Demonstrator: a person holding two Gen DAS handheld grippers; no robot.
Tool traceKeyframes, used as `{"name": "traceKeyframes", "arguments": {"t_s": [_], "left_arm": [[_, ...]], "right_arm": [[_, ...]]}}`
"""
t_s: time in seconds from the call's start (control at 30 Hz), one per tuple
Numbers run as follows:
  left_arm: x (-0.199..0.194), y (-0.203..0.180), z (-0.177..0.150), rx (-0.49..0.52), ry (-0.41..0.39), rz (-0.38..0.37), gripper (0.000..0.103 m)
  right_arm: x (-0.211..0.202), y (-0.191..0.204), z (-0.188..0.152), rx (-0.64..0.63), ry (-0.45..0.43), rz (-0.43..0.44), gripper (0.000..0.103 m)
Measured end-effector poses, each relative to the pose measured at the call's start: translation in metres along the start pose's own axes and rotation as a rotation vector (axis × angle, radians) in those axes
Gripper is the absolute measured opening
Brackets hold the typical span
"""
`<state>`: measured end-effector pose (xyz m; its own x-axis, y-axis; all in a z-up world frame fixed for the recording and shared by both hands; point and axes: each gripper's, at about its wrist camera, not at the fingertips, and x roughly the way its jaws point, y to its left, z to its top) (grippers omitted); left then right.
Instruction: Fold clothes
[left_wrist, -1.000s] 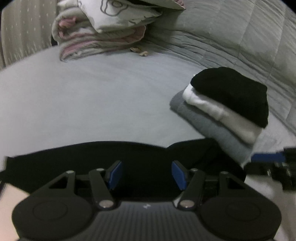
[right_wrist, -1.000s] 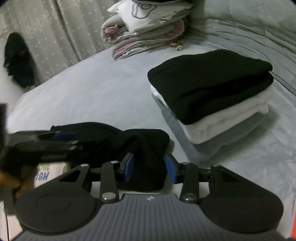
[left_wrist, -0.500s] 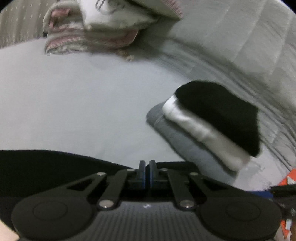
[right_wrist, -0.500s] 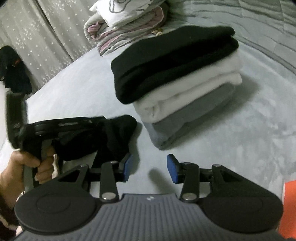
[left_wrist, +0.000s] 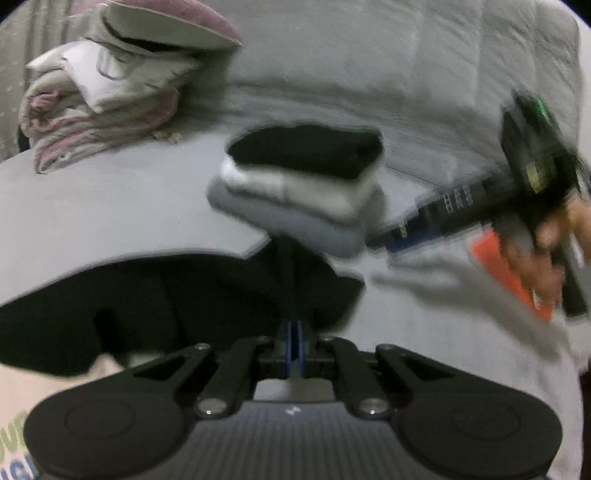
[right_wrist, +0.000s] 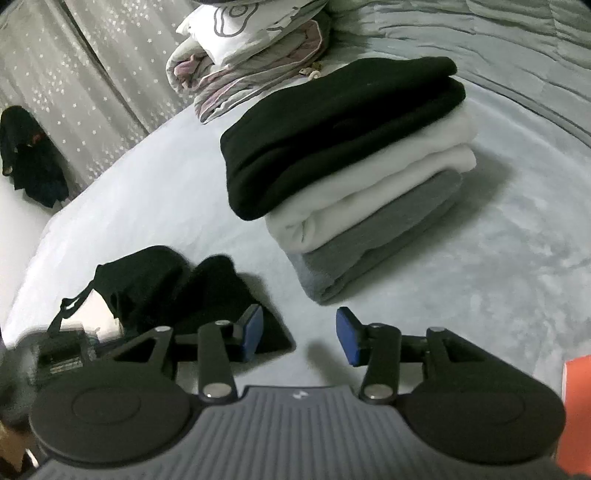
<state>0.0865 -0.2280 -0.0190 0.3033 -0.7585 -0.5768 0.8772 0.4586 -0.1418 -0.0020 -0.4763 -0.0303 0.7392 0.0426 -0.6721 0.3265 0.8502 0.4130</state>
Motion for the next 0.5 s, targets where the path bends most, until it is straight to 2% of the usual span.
{"name": "traceKeyframes", "arguments": {"t_s": [0.13,0.23,0.3,0.37,0.5], "left_arm": [[0.002,0.001,-0.004,0.000,0.041,-0.018,0.004],[0.003,0.002,-0.008,-0.001,0.071,-0.031,0.008],[0.004,0.003,-0.010,-0.001,0.092,-0.040,0.024],[0.002,0.012,0.000,-0.076,0.054,-0.069,0.039],[0.010,0.035,0.019,-0.271,0.004,-0.104,0.053]], "right_arm": [[0.003,0.003,0.000,0.013,0.010,0.020,0.049],[0.005,0.006,0.001,0.008,0.016,0.023,0.049],[0.007,0.005,0.002,0.009,0.019,0.024,0.049],[0.007,0.005,0.003,0.010,0.020,0.024,0.049],[0.007,0.003,0.005,0.015,0.017,0.023,0.049]]}}
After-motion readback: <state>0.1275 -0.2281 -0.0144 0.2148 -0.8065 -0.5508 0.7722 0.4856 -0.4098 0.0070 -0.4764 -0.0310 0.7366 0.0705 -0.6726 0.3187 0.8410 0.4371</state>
